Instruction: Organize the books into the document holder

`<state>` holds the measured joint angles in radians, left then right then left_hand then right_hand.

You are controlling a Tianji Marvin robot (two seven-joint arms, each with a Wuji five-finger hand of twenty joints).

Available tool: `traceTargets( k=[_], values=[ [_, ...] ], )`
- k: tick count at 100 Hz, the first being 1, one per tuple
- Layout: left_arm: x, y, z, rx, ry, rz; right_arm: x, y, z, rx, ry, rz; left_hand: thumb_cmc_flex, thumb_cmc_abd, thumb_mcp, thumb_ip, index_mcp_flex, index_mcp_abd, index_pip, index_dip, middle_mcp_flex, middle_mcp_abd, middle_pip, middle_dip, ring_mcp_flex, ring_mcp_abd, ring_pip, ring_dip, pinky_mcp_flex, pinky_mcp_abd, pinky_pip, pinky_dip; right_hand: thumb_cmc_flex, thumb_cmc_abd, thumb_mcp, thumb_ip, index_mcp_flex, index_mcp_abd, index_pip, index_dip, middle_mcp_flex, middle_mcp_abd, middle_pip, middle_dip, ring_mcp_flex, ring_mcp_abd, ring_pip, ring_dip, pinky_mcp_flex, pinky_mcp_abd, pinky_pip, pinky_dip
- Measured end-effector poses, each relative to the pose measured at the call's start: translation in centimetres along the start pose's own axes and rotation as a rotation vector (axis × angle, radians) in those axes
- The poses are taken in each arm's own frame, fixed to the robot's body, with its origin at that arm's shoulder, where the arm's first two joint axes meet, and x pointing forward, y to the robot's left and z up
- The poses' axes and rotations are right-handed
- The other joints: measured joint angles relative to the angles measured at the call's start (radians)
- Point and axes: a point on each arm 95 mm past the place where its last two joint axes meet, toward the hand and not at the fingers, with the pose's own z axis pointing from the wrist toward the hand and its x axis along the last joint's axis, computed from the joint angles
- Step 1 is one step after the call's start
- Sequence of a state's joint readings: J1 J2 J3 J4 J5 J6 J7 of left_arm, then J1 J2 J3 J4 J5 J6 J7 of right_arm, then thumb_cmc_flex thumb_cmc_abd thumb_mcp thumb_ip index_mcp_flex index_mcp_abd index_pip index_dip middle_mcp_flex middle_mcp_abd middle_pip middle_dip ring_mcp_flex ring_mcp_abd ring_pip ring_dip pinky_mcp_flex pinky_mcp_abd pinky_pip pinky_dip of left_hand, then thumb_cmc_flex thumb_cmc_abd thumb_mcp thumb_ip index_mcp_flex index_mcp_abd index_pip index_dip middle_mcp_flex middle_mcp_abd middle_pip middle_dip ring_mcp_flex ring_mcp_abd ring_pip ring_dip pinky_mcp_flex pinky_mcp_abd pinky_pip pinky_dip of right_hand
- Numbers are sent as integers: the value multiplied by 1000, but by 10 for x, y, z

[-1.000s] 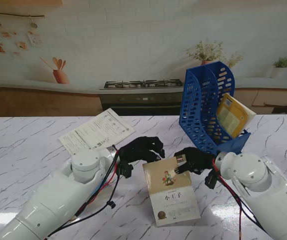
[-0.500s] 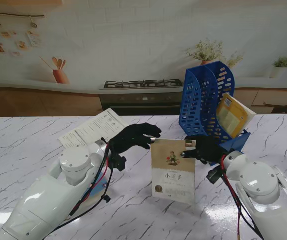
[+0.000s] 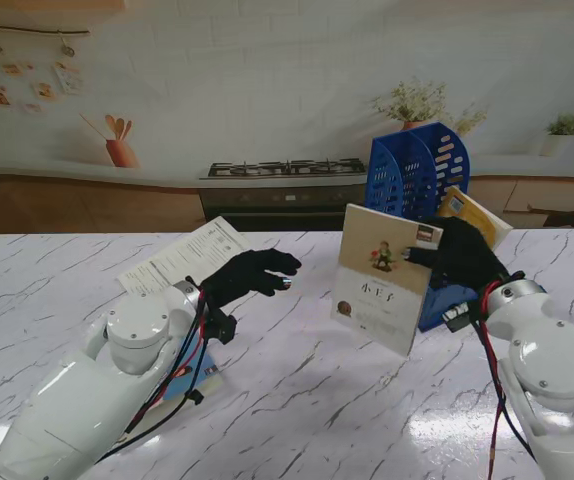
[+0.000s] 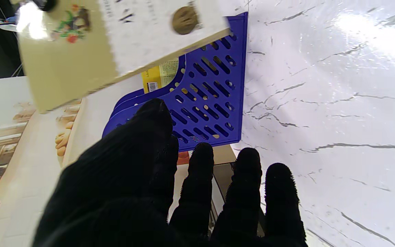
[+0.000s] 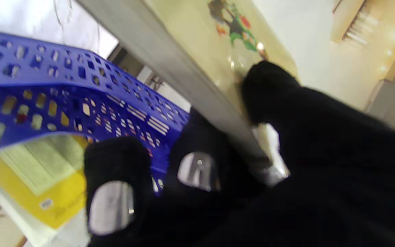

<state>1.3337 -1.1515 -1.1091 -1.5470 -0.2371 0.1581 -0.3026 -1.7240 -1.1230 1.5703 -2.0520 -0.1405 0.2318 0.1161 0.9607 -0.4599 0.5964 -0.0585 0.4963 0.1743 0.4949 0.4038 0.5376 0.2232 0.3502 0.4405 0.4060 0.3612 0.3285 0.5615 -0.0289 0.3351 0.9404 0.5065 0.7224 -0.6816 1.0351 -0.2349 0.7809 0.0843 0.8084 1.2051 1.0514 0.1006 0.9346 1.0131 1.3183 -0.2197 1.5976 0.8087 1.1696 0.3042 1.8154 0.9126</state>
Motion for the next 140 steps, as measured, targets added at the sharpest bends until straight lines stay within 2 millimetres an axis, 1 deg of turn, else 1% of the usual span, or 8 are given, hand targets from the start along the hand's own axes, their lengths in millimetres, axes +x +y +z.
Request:
traceTargets(
  k=[20,32,52,66,88,108,114,140],
  values=[
    [-10,-3,-3,4,-30,21,24,25,-11,-112,15,-28,0,0,0,0,0,0,6,0,0,0,0,0,0,-1,-8,-12,-8,-10,-16,-4,0,3,0,0,1,3,0,0,0,0,2,3,1,0,1,0,0,0,0,-1],
    [-16,-4,-5,6,-43,21,31,37,-17,-172,22,-44,0,0,0,0,0,0,8,0,0,0,0,0,0,-1,-8,-14,-11,-11,-19,-4,0,3,0,0,7,7,0,0,1,0,7,3,3,-2,4,0,0,0,0,-1],
    [-23,-4,-7,4,-57,13,31,55,-30,-243,6,-70,0,1,0,0,0,0,19,0,0,0,0,0,0,-1,-8,-14,-11,-11,-19,-4,0,3,0,0,8,13,0,0,1,-1,14,4,5,-6,4,-1,0,0,0,-1],
    [-26,-3,-8,2,-67,20,29,66,-43,-293,-15,-91,0,1,0,0,0,0,21,0,0,0,0,0,0,-1,-8,-14,-11,-12,-19,-4,0,3,0,0,8,14,0,0,1,-1,15,6,6,-9,4,-1,0,0,0,-1],
    [-31,-3,-9,-2,-81,20,24,77,-55,-361,-47,-131,0,1,-1,0,0,0,21,0,0,0,0,0,0,-1,-8,-14,-12,-12,-19,-4,0,3,0,0,9,16,0,0,1,-3,15,17,6,-9,4,-1,0,0,0,-2],
    [-33,-3,-9,-4,-83,14,18,83,-53,-410,-75,-179,0,1,-1,0,0,0,30,0,0,0,0,0,0,-1,-8,-14,-12,-12,-20,-4,0,4,0,0,9,16,0,0,1,-3,16,18,6,-9,5,-2,0,0,0,-5],
    [-33,-3,-9,-3,-83,13,14,86,-50,-426,-82,-176,0,1,-1,0,0,0,31,0,0,0,0,0,0,-1,-8,-14,-12,-12,-20,-4,0,4,0,0,9,16,0,0,1,-3,16,18,6,-9,5,-3,0,0,0,-14],
    [-33,-4,-10,-3,-86,12,-3,96,-32,-497,-121,-219,0,1,-1,0,0,0,33,4,0,0,0,0,0,-1,-8,-14,-12,-12,-20,-4,0,4,0,0,15,17,0,0,1,-6,16,28,7,-9,5,-13,0,0,0,-16]
  ],
)
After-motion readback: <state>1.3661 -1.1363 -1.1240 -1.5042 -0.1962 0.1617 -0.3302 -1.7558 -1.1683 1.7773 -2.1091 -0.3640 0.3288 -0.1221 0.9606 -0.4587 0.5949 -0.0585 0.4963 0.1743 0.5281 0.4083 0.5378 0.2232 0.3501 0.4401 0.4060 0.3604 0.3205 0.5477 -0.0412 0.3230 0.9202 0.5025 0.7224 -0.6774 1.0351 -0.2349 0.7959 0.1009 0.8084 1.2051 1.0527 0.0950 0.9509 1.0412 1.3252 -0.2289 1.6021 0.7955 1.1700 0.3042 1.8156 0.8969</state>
